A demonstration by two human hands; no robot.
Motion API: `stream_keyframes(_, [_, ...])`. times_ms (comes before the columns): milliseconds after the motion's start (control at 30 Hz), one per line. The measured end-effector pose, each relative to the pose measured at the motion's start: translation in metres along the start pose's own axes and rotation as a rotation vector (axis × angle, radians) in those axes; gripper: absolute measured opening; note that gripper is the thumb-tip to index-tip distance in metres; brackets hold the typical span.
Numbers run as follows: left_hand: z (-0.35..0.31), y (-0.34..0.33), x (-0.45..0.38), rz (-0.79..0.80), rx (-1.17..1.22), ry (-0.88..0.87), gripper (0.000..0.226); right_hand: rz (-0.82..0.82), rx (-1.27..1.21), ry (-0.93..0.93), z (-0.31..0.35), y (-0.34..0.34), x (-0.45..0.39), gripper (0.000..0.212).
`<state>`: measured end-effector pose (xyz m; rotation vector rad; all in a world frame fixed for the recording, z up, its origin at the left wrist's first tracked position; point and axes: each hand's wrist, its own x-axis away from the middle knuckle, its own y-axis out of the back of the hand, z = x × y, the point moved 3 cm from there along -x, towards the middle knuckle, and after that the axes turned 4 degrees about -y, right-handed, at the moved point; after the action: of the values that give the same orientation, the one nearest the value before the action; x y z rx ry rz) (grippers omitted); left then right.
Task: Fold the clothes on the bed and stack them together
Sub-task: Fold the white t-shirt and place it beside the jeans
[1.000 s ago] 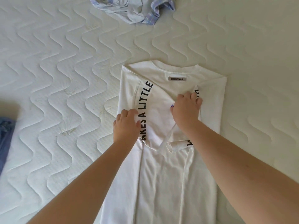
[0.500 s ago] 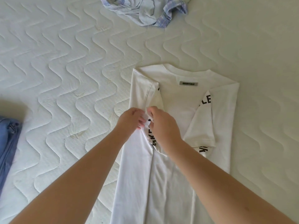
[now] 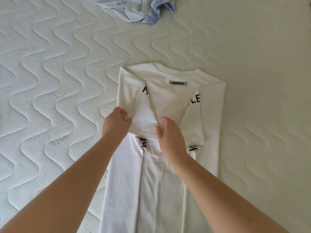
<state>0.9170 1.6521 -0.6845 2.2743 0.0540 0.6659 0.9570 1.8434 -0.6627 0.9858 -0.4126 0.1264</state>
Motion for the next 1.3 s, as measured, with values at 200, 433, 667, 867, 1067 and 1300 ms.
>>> stream_keyframes(200, [-0.002,-0.006,0.01,0.072,-0.154,0.036,0.025,0.114,0.191,-0.075,0.004,-0.01,-0.009,0.026])
stream_keyframes(433, [-0.018,-0.013,0.031,-0.136,-0.312,-0.143,0.033,0.099,0.142,-0.106,-0.008,0.002,-0.002,0.036])
stream_keyframes(667, [-0.077,-0.052,0.039,0.04,-0.09,-0.403,0.028,-0.173,-0.079,-0.104,-0.066,0.07,-0.025,0.022])
stream_keyframes(867, [-0.111,-0.114,0.047,0.305,-0.103,-0.2,0.051,-0.164,-0.129,-0.4,-0.143,0.093,-0.024,0.052])
stream_keyframes(1067, [-0.11,-0.13,0.055,0.385,-0.295,-0.156,0.041,-0.044,-0.19,-0.496,-0.181,0.078,0.012,0.04])
stream_keyframes(1300, [-0.102,-0.123,0.115,-0.089,-0.087,-0.375,0.035,-0.181,-0.102,-0.468,-0.186,0.075,0.041,0.024])
